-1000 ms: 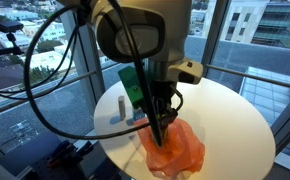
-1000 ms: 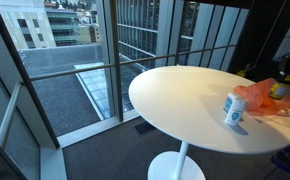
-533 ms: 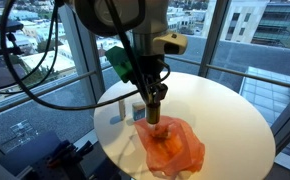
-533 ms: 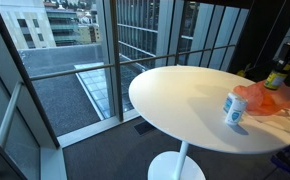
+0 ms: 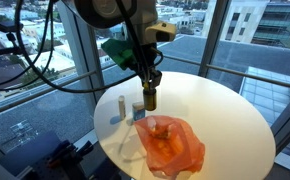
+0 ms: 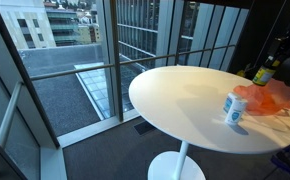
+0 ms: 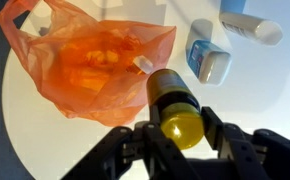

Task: Remove the brown and yellow bottle from the plastic and put it on the table

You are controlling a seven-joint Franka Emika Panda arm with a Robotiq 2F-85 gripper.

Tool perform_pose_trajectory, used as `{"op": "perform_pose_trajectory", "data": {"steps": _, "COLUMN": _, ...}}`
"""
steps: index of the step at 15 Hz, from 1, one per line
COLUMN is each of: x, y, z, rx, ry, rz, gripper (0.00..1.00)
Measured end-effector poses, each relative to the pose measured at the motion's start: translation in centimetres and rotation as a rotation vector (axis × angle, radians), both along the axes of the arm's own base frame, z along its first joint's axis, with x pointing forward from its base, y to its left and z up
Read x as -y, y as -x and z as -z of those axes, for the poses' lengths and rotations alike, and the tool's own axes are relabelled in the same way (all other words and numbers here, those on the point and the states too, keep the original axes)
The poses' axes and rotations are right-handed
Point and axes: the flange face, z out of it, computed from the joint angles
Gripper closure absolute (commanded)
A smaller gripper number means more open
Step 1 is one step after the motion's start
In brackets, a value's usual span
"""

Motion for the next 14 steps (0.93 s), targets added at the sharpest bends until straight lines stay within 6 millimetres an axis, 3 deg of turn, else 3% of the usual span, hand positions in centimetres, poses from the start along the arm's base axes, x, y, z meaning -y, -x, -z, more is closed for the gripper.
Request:
{"op": "perform_pose_trajectory", "data": {"steps": 9, "x": -0.9, "y": -3.1, "z": 4.3, "rx": 0.010, "ry": -0.018, "rz": 0.007, "gripper": 0.80}}
{"op": "perform_pose_trajectory", "data": {"steps": 14, "x": -0.7, "y": -3.6, "z": 7.1, "rx": -0.039, "ry": -0.026, "rz": 0.015, "gripper": 0.80}}
